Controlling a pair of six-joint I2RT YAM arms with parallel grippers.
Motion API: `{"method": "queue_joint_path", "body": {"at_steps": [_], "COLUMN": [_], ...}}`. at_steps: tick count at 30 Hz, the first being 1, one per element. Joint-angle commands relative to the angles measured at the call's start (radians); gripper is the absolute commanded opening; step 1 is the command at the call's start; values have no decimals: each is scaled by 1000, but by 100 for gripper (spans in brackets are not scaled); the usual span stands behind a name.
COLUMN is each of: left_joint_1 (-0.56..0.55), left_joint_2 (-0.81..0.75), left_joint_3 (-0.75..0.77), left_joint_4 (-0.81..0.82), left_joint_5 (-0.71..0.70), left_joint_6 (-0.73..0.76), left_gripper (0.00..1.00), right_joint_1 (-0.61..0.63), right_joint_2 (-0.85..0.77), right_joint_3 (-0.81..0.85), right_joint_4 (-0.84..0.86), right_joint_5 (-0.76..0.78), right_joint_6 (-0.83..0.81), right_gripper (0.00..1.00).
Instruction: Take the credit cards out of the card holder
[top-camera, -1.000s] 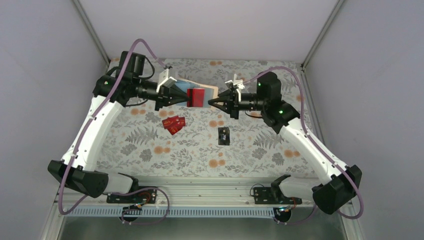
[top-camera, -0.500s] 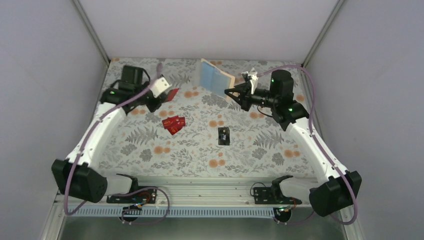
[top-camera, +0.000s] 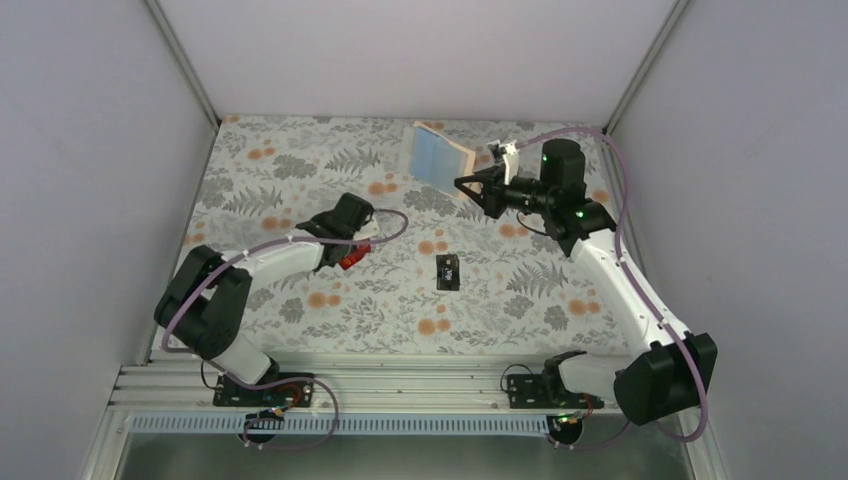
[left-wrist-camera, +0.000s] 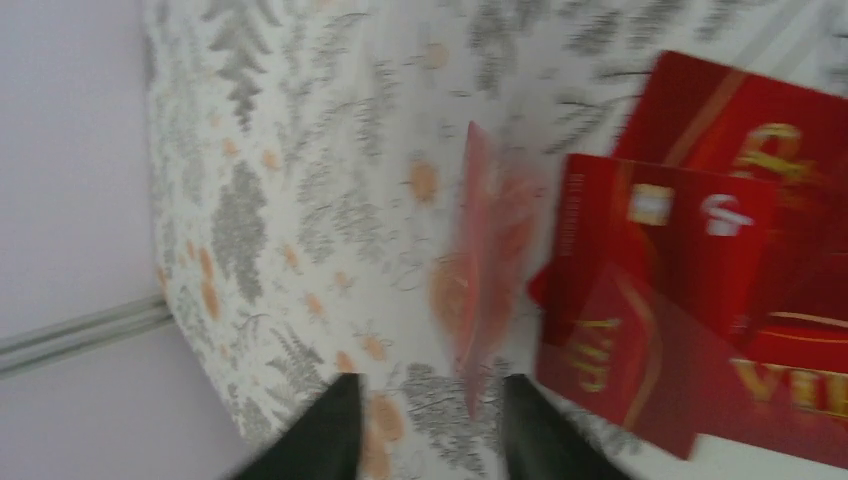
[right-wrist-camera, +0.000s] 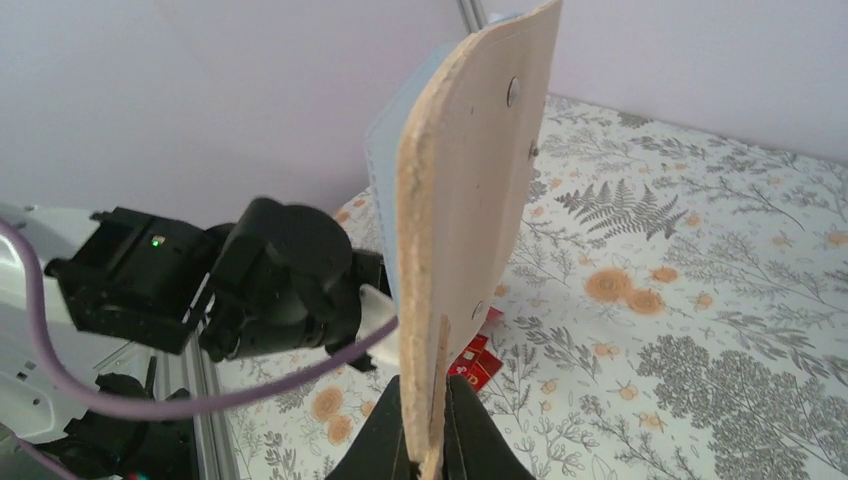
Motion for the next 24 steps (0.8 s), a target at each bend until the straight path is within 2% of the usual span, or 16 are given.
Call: {"method": "queue_joint_path", "body": {"at_steps": [1, 2, 4, 7, 11, 16, 18, 19, 20, 21, 22, 23, 24], "left_joint_1": [-39, -36, -28, 22, 183, 363, 423, 450, 474, 499, 521, 544, 566], "left_joint_2": [21, 2, -59, -164, -205, -134, -110, -101, -95, -93, -95, -100, -109], "left_joint_3": [7, 27, 51, 99, 180, 224, 218, 213, 205, 197, 189, 181, 171], "left_joint_4": [-104, -168, -248, -321, -359, -332, -305, -293, -282, -272, -262, -251, -240], "left_joint_5": [104, 211, 394, 649, 901, 937, 938, 939, 941, 944, 951, 960, 967], "left_joint_6": [-26, -39, -39, -35, -89, -215, -257, -274, -287, -299, -311, -320, -330], "left_gripper": [57, 71, 83, 90, 100, 100, 100, 100, 100, 100, 100, 100, 100], "right_joint_1": [-36, -52, -97, -142, -183, -241, -259, -270, -283, -295, -308, -322, -337], "right_joint_2": [30, 42, 70, 149, 318, 539, 612, 650, 688, 706, 709, 702, 683], "right_joint_3": [4, 3, -7, -21, -14, 32, 52, 64, 80, 89, 90, 88, 82], "right_joint_4": [-33, -37, -32, -22, -27, -25, -26, -35, -48, -59, -68, -73, -76], "right_joint_5": [13, -3, -53, -133, -217, -280, -273, -250, -201, -142, -71, 8, 85], "right_joint_6": [56, 78, 107, 123, 112, 82, 75, 74, 73, 78, 92, 105, 120], "right_gripper": [4, 4, 4, 4, 4, 5, 9, 17, 34, 55, 90, 98, 99]}}
